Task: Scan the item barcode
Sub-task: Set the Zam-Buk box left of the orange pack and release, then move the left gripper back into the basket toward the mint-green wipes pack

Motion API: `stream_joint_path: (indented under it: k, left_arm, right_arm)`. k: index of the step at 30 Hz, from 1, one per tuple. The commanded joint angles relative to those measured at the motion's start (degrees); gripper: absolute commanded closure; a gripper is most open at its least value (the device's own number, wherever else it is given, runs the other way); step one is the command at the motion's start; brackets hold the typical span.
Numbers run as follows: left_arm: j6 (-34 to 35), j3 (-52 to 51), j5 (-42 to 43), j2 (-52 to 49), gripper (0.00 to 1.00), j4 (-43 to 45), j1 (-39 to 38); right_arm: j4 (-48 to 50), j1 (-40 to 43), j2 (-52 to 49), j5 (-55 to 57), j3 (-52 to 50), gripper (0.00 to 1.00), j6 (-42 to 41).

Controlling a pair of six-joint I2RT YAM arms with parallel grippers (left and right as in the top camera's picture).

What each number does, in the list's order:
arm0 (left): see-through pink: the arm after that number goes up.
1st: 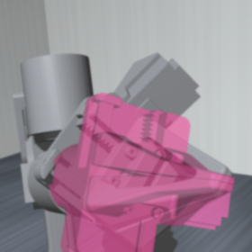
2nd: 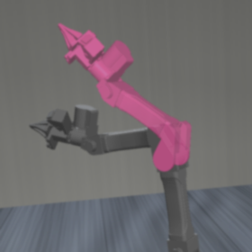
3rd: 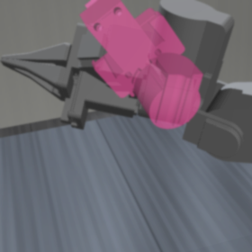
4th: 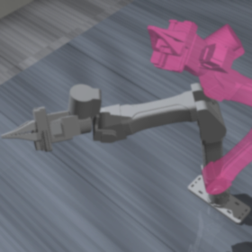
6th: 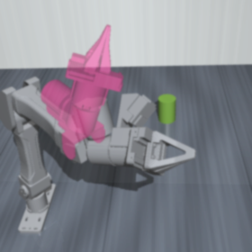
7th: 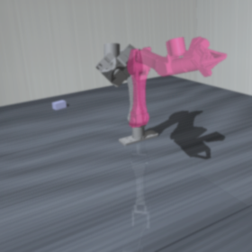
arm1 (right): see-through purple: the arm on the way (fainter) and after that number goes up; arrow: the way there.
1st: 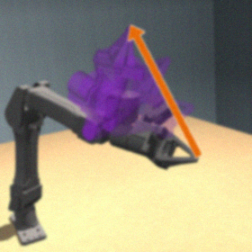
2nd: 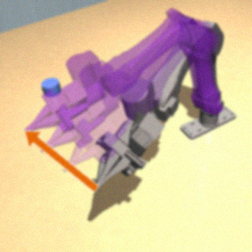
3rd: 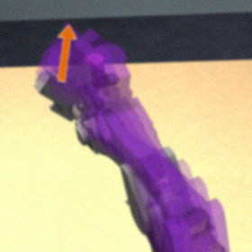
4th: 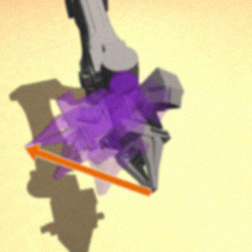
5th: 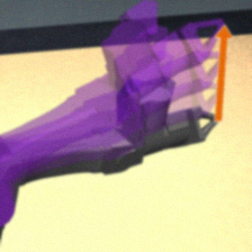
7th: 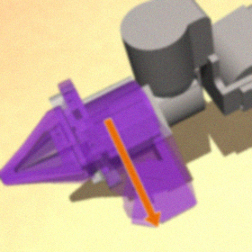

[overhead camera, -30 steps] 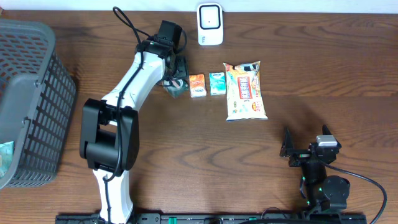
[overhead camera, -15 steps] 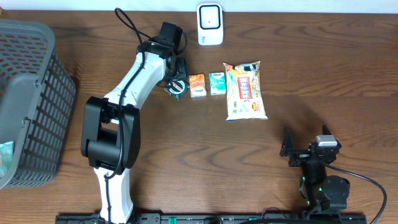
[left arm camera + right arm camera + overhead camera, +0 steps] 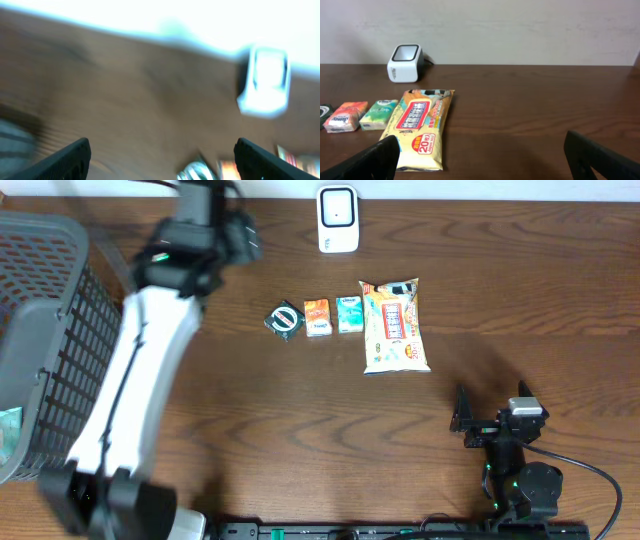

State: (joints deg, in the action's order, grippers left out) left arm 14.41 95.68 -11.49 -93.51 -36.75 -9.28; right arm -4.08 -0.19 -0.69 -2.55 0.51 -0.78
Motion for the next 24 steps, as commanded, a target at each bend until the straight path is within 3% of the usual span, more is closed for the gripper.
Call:
stream_joint_path:
  k: [1, 7, 8, 10, 18, 24]
  left_arm:
    - [-1.3, 1.0, -8.7, 5.5, 0.09, 1.7, 5.4]
    - [-1.2, 1.0, -8.7, 11.1, 0.08, 5.2, 19.9]
    - [-0.9, 1.0, -8.8, 11.2, 0.01, 5.2, 22.7]
    - [1.0, 0.9, -8.8, 10.9, 0.02, 4.0, 28.3]
    - [3.9, 0.8, -9.2, 4.3, 0.02, -8.3, 46.6]
    - [12.7, -0.5, -14.4, -3.1, 0.02, -16.2, 54.2]
  right_arm:
    - [-0.2, -0.2, 0.3, 0.5, -0.2, 0.01, 0.6]
    - [-0.2, -0.2, 0.3, 0.5, -0.2, 0.01, 0.6]
    - [-0.2, -0.2, 0.3, 0.5, -0.2, 0.01, 0.6]
    - [-0.2, -0.2, 0.3, 0.5, -0.2, 0.01, 0.6]
    - [-0.2, -0.2, 0.3, 0.5, -0.2, 0.01, 0.6]
    - [-0.2, -0.2, 0.3, 0.5, -0.2, 0.01, 0.6]
